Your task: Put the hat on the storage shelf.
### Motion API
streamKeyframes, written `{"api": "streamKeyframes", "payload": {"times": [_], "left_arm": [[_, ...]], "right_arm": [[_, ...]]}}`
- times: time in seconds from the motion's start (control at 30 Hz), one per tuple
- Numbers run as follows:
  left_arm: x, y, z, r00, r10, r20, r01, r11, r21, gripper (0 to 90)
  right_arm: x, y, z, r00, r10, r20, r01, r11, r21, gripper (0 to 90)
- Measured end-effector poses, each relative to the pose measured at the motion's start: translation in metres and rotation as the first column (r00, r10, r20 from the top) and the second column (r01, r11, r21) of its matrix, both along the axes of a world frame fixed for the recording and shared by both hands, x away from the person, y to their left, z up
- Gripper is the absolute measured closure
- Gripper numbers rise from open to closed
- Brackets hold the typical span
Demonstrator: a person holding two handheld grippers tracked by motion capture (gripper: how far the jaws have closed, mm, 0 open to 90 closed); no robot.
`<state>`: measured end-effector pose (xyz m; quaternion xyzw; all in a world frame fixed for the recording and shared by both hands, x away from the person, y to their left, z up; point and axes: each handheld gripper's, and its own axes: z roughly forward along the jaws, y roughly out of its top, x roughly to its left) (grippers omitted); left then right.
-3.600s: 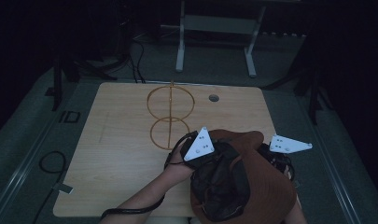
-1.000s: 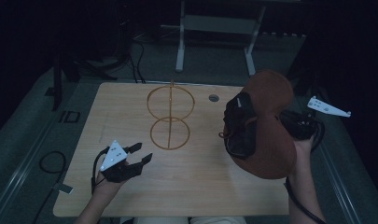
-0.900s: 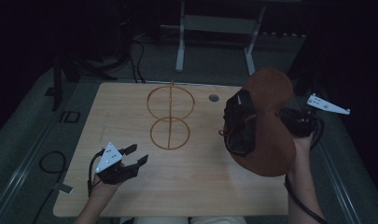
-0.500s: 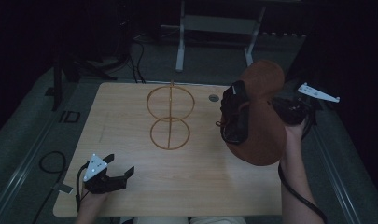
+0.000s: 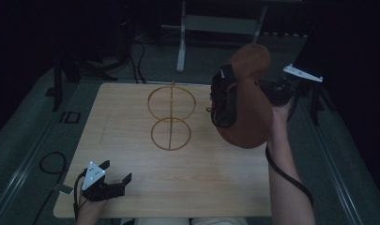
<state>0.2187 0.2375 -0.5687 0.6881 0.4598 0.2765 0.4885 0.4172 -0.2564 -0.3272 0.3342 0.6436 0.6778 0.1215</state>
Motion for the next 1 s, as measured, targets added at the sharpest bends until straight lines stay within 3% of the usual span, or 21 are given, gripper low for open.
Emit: {"api": "streamKeyframes", "payload": {"times": [0.3, 0.57, 0.6, 0.63, 0.77, 0.9, 1.0], "left_arm": [[-0.001, 0.001, 0.004, 0.9999, -0.001, 0.014, 0.001, 0.9999, -0.012, 3.0], [-0.001, 0.004, 0.003, 0.9998, 0.001, 0.02, -0.001, 1.0, -0.005, 3.0], [-0.001, 0.004, 0.003, 0.9998, 0.001, 0.02, -0.001, 1.0, -0.005, 3.1], [-0.001, 0.004, 0.003, 0.9998, 0.001, 0.021, -0.001, 1.0, -0.001, 3.0], [-0.001, 0.004, 0.003, 0.9998, -0.002, 0.022, 0.002, 1.0, 0.001, 3.0], [-0.002, 0.004, 0.004, 0.9996, -0.001, 0.027, 0.0, 1.0, 0.002, 3.1], [-0.002, 0.006, 0.004, 0.9996, 0.002, 0.029, -0.002, 1.0, 0.001, 3.0]], "right_arm": [[0.022, 0.037, 0.003, 0.9996, 0.009, -0.026, -0.009, 1.0, -0.013, 88.8], [0.035, 0.097, 0.016, 0.9975, 0.062, -0.032, -0.064, 0.996, -0.066, 88.7], [0.035, 0.097, 0.016, 0.9975, 0.062, -0.032, -0.064, 0.996, -0.066, 88.7], [0.037, 0.112, 0.016, 0.9965, 0.076, -0.036, -0.078, 0.993, -0.085, 88.7], [0.04, 0.132, 0.013, 0.9939, 0.095, -0.057, -0.101, 0.988, -0.116, 88.7], [0.043, 0.164, 0.002, 0.9879, 0.12, -0.098, -0.137, 0.972, -0.189, 88.5], [0.043, 0.174, -0.003, 0.9848, 0.136, -0.108, -0.155, 0.968, -0.198, 88.3]]}}
